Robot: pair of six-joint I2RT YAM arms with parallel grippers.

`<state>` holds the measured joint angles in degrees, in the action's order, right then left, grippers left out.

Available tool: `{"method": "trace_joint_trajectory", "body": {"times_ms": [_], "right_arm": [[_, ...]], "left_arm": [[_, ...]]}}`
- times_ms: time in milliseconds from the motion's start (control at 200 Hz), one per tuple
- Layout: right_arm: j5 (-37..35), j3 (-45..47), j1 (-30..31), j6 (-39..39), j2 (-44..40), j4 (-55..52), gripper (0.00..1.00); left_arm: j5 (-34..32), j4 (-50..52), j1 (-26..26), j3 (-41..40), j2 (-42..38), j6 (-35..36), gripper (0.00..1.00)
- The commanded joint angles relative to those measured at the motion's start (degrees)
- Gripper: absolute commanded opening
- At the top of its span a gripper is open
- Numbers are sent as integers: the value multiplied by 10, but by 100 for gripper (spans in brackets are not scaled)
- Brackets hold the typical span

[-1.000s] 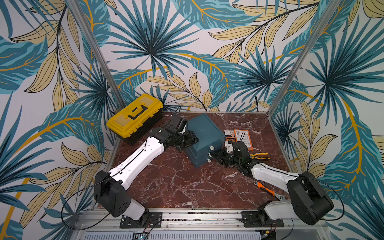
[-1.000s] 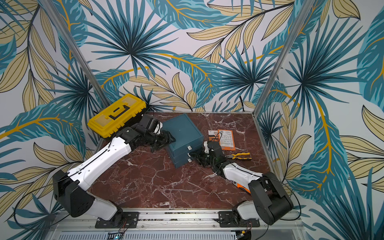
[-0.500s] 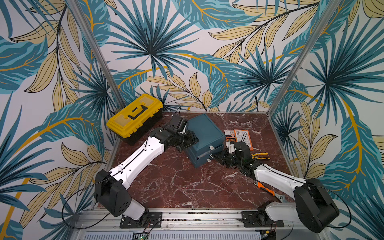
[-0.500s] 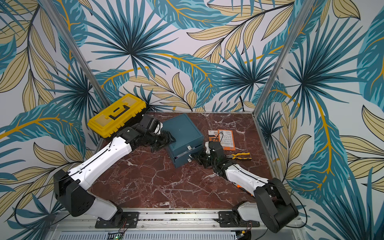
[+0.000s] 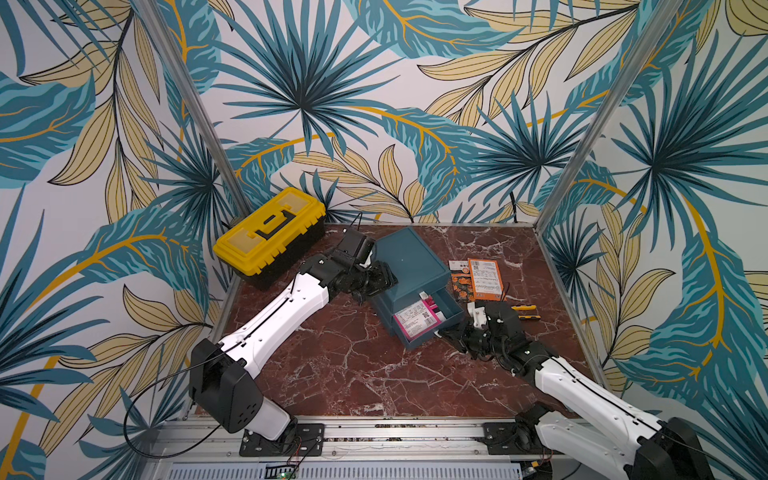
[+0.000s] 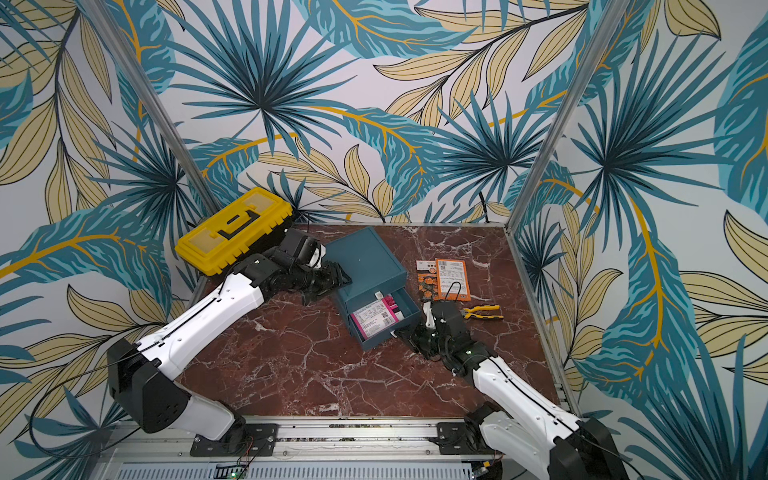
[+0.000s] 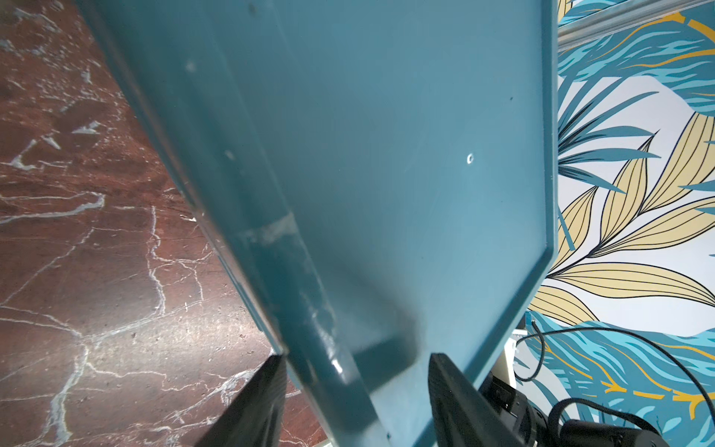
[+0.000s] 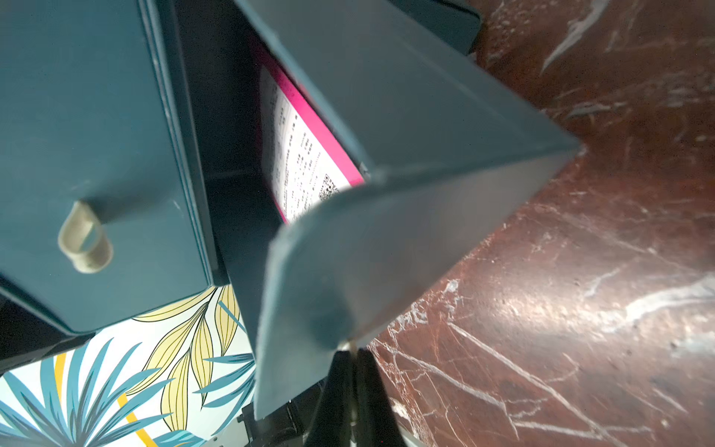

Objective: Take the seed bags out of the drawer
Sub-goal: Open the drawer in the storage box.

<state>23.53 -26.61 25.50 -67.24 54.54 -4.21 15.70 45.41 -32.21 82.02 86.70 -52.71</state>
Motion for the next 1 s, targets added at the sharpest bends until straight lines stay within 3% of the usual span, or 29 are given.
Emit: {"method": "trace_joint_trajectory", "body": {"times_ms": [0, 481, 997], "right_arm": [[-9, 25, 1, 0, -31, -40, 0], [-14, 38, 1, 4, -98, -124, 0], [-17, 48, 1, 8, -105, -141, 0]], "left_arm": [[4, -17, -2, 16, 3, 9, 63], [10, -29, -3, 3, 2, 5, 63], [6, -27, -5, -6, 1, 4, 63]]}}
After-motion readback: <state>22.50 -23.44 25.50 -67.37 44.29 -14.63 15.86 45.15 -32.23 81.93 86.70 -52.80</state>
